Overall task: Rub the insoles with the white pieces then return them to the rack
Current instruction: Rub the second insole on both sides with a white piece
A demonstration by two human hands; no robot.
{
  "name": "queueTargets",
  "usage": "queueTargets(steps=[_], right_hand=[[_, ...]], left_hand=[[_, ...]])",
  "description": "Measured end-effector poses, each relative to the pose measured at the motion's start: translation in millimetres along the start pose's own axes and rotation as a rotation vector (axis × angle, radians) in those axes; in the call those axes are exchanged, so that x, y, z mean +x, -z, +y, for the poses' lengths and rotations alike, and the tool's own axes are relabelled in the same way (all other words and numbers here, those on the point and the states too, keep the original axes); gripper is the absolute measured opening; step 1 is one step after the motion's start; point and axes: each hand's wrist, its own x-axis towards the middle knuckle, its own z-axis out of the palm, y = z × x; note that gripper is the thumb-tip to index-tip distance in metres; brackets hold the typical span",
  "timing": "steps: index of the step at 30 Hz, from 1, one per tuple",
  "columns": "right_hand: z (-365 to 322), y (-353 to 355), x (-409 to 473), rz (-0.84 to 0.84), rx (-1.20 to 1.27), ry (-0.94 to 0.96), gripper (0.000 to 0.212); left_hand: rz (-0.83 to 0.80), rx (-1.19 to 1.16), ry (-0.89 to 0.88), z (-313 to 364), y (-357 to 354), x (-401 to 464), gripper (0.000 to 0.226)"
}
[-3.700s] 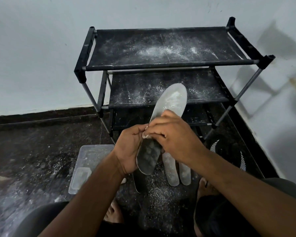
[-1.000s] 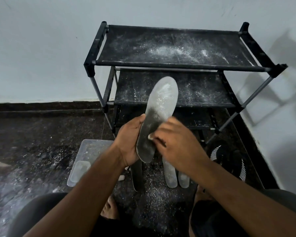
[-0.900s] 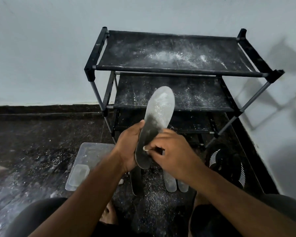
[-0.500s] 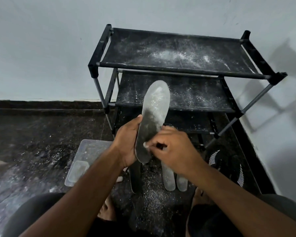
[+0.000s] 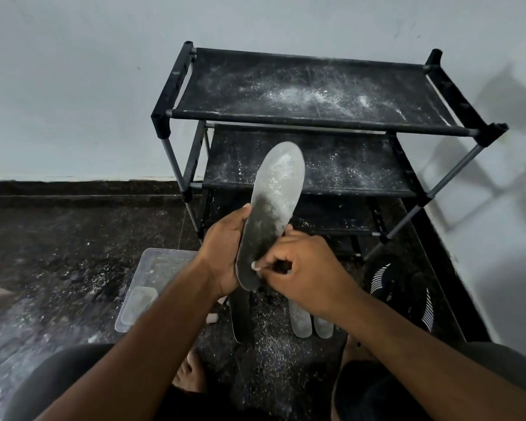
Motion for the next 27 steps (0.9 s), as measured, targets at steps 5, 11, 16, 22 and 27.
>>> queueTargets(steps=[5, 11, 16, 22, 27], right_hand=[[11.7, 16.6, 10.4, 0.066, -0.211, 0.004, 0.012], [24.9, 29.9, 15.3, 0.000, -0.151, -0.106, 0.007], [32.0, 34.5, 17.8, 0.069, -0.231, -0.094, 0.008], [35.7, 36.3, 16.2, -0.145, -0.139, -0.108, 0.011], [42.5, 44.4, 17.8, -0.031, -0.278, -0.076, 0.013]], left_hand=[[0.004, 0.173, -0.039, -7.1, -8.7, -2.8, 0.041], [-0.020, 0.272, -0.051, -9.7, -11.9, -5.3, 0.046], [-0.051, 0.364, -0.046, -11.9, -14.6, -6.5, 0.049], [-0.044, 0.384, -0.048, -13.8, -13.9, -9.0, 0.047], [-0.042, 0.440, -0.038, -13.1, -11.8, -5.9, 0.049]])
